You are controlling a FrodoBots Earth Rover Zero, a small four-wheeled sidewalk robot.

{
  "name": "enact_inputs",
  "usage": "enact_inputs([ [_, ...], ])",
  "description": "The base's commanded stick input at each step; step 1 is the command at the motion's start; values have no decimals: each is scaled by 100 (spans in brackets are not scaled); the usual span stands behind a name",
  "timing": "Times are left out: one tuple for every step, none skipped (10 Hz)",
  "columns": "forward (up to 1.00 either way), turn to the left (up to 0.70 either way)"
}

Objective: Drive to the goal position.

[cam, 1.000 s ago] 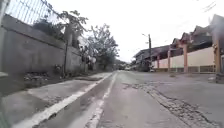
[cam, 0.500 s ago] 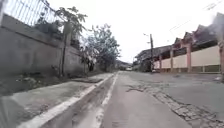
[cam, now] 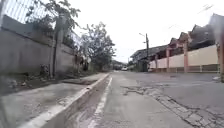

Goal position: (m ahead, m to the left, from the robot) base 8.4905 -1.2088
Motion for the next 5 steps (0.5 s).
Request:
enact_inputs([
  [70, 0],
  [70, 0],
  [70, 0],
  [70, 0],
  [70, 0],
])
